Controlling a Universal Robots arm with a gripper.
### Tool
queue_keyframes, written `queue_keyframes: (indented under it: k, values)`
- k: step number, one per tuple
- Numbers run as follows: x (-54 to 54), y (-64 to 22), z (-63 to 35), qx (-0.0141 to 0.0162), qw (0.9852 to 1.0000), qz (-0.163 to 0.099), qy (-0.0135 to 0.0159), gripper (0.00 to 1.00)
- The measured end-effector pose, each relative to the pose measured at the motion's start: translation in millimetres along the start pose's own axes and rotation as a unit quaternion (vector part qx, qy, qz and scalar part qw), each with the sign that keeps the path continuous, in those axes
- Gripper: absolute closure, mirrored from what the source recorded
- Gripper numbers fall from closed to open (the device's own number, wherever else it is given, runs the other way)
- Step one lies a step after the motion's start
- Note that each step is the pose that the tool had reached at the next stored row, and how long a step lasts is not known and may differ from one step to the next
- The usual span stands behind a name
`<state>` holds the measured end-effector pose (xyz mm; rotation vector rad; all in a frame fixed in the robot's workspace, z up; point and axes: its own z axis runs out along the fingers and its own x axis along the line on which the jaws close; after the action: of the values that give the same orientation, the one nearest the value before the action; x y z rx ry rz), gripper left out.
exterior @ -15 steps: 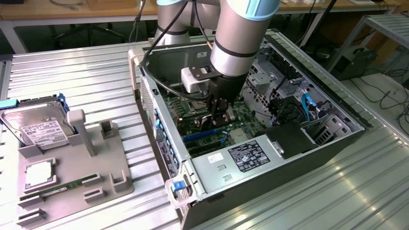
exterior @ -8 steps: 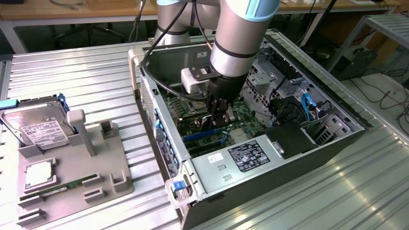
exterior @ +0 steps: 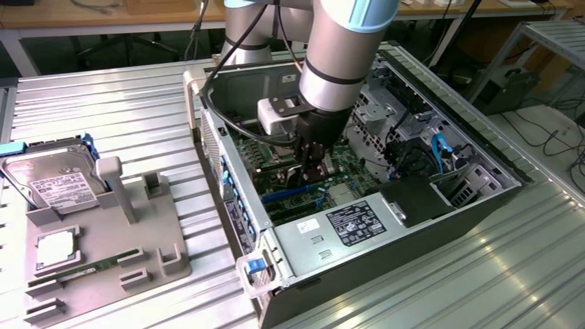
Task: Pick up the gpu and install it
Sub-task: 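Insert the gpu into the slot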
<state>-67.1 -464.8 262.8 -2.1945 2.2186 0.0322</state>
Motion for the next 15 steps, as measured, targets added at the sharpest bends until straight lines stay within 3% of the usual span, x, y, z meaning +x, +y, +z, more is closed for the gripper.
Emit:
queue_keyframes:
  k: [15]
  values:
    - [0.1, 4.0, 3.6, -0.0001, 1.0000, 0.000, 0.0001, 0.73]
